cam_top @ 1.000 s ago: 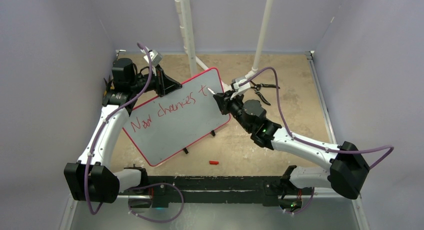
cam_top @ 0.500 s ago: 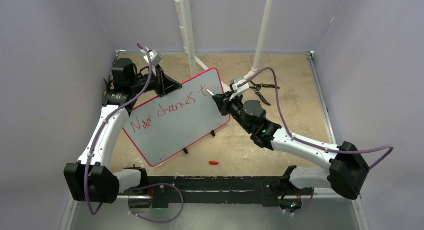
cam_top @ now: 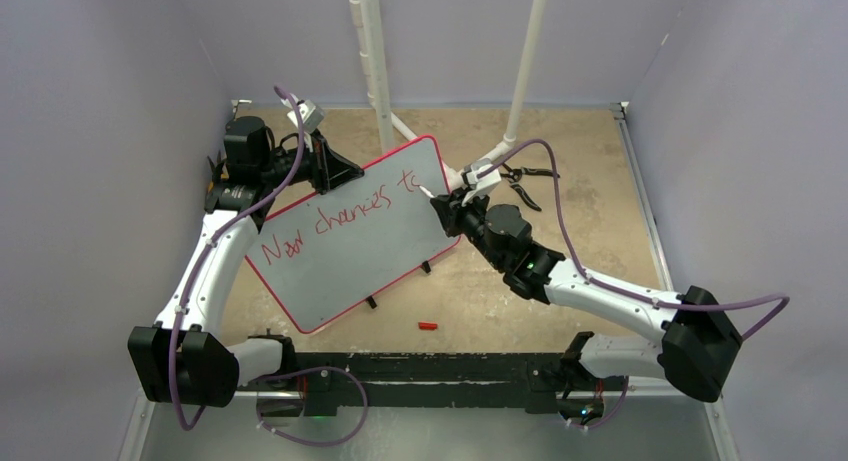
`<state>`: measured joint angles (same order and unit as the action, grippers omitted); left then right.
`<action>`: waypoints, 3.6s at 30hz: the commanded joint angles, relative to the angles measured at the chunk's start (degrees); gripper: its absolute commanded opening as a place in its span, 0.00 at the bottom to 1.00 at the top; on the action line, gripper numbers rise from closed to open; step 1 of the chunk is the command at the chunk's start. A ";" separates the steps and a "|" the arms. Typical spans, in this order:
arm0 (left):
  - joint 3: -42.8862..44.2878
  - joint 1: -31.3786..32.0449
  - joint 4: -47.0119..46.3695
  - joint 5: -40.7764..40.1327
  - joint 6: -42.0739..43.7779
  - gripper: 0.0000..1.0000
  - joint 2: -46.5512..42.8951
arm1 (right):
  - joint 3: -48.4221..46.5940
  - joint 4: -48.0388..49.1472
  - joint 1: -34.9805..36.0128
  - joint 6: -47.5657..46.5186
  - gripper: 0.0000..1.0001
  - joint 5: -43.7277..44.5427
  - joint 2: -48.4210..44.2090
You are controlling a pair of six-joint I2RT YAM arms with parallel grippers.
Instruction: Write a sentence on the whiteboard
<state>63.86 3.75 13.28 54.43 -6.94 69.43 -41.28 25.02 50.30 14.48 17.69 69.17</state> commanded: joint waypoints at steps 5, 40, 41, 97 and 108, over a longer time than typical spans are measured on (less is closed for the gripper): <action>-0.65 -1.54 -2.29 -4.16 0.79 0.00 0.48 | -3.83 -1.16 -0.21 -1.21 0.00 4.65 -0.35; -0.67 -1.61 -2.46 -3.99 0.61 0.00 0.36 | -3.72 1.84 0.06 -1.08 0.00 -2.18 0.96; -0.73 -1.57 -2.40 -3.99 0.60 0.00 0.36 | -3.73 1.69 0.06 -0.89 0.00 -1.47 1.03; -1.01 -1.64 -2.63 -4.69 0.57 0.00 0.38 | 2.81 2.30 9.61 -0.85 0.00 -7.50 -8.80; -1.18 -1.64 -2.74 -4.70 0.59 0.00 0.56 | -1.56 14.15 20.06 -0.23 0.00 -17.33 9.44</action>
<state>63.83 3.75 13.19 54.43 -7.49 69.43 -39.31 32.12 68.77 14.52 3.97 75.22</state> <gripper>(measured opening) 0.078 0.115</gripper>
